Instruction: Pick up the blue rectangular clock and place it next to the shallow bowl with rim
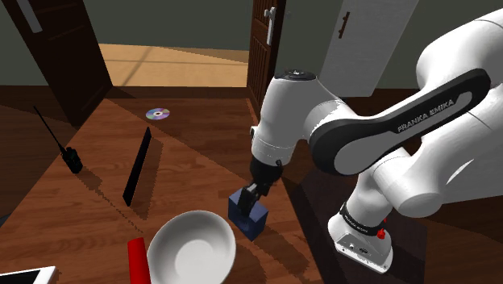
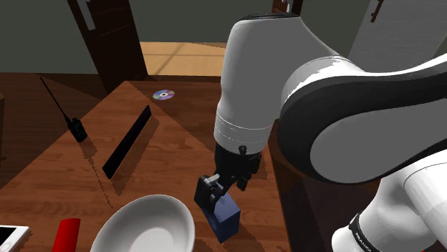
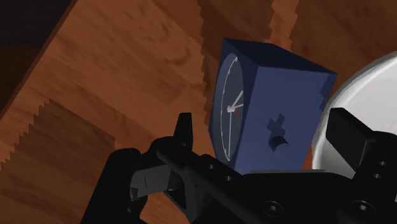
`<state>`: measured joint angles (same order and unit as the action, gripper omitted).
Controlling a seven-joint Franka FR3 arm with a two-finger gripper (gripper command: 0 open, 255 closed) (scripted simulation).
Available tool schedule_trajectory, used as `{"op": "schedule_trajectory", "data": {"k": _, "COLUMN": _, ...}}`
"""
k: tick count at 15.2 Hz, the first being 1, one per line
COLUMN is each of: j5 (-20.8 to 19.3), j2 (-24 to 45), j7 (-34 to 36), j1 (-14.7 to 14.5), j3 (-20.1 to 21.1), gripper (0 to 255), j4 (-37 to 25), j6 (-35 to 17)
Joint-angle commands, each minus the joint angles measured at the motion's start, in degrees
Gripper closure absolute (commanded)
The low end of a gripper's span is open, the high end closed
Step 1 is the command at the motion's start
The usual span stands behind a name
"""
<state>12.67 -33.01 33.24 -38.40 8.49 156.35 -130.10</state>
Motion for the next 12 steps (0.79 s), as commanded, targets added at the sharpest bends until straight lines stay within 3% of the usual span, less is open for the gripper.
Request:
{"op": "schedule_trajectory", "data": {"k": 1, "j5": 0.37, "j2": 1.13, "j7": 0.25, "j1": -0.09, "j3": 0.31, "gripper": 0, "j4": 0.87, "j6": -2.07}}
{"op": "schedule_trajectory", "data": {"k": 4, "j5": 0.74, "j2": 2.82, "j7": 0.12, "j1": -0.28, "j3": 0.60, "gripper": 0, "j4": 1.77, "j6": -4.67}}
{"op": "schedule_trajectory", "data": {"k": 11, "j5": 0.74, "j2": 2.81, "j7": 0.12, "j1": -0.27, "j3": 0.60, "gripper": 0, "j4": 1.77, "j6": -4.65}}
{"op": "schedule_trajectory", "data": {"k": 12, "j5": 0.74, "j2": 2.81, "j7": 0.12, "j1": -0.27, "j3": 0.60, "gripper": 255, "j4": 1.77, "j6": -4.65}}
